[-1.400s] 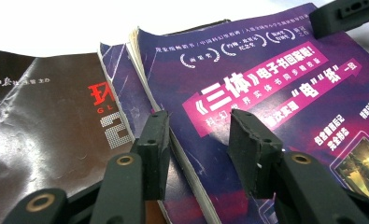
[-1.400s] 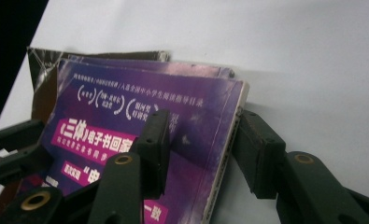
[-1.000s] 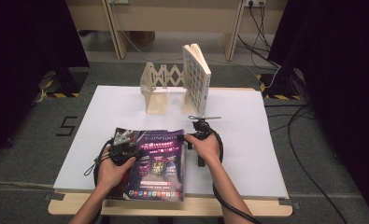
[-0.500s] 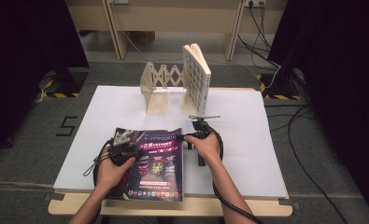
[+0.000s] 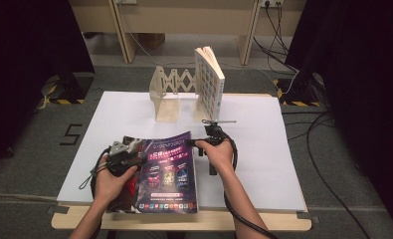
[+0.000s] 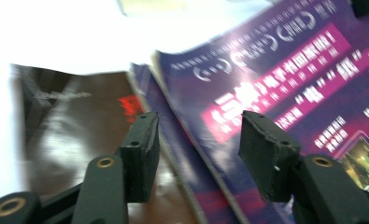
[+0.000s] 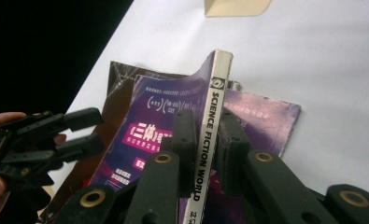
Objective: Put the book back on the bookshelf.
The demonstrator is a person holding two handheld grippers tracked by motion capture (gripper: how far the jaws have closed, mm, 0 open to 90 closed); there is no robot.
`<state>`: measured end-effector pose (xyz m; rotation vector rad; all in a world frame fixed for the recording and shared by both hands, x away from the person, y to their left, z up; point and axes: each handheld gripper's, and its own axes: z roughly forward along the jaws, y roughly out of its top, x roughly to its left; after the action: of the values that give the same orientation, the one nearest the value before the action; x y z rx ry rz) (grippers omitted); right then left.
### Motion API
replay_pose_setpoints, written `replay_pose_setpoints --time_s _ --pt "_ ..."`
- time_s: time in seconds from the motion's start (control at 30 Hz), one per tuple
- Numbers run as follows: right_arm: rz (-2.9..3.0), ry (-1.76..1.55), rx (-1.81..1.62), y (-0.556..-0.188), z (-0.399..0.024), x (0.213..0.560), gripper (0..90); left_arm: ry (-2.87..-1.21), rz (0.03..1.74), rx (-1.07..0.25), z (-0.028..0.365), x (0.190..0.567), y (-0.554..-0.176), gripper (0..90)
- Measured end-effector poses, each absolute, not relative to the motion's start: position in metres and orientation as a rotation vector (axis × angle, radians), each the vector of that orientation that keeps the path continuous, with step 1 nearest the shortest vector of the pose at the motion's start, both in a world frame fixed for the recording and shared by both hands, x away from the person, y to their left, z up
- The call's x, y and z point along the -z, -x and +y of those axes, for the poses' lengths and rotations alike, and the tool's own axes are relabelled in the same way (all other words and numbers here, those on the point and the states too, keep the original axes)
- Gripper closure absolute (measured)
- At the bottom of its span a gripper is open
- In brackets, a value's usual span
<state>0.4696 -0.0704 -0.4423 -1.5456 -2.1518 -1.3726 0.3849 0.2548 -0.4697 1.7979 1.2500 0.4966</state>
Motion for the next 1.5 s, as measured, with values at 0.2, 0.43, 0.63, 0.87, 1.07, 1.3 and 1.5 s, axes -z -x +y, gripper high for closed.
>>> replay_pose_setpoints --time_s 0.2,0.43,0.63,0.87,1.07,1.3,1.5 --pt "-2.140 1.538 1.397 -0.467 -0.069 0.436 81.8 -1.693 1.316 -0.569 0.292 0.466 -0.385 44.5" --pt "-2.134 1.524 1.456 -0.462 -0.071 0.424 83.0 -1.620 1.381 -0.652 0.324 0.469 -0.387 44.4" --pt "-2.165 1.503 1.493 -0.458 -0.070 0.414 83.3 -1.590 1.424 -0.715 0.340 0.477 -0.387 43.4" --pt "-2.221 1.487 1.545 -0.452 -0.070 0.403 83.4 -1.543 1.432 -0.752 0.354 0.488 -0.389 42.5" --pt "-2.238 1.487 1.574 -0.448 -0.073 0.398 83.4 -1.538 1.423 -0.780 0.356 0.495 -0.389 42.4" --pt "-2.237 1.492 1.600 -0.445 -0.076 0.396 83.4 -1.545 1.422 -0.803 0.356 0.499 -0.389 42.1" --pt "-2.244 1.497 1.629 -0.443 -0.078 0.392 83.4 -1.560 1.406 -0.832 0.353 0.499 -0.388 41.8"
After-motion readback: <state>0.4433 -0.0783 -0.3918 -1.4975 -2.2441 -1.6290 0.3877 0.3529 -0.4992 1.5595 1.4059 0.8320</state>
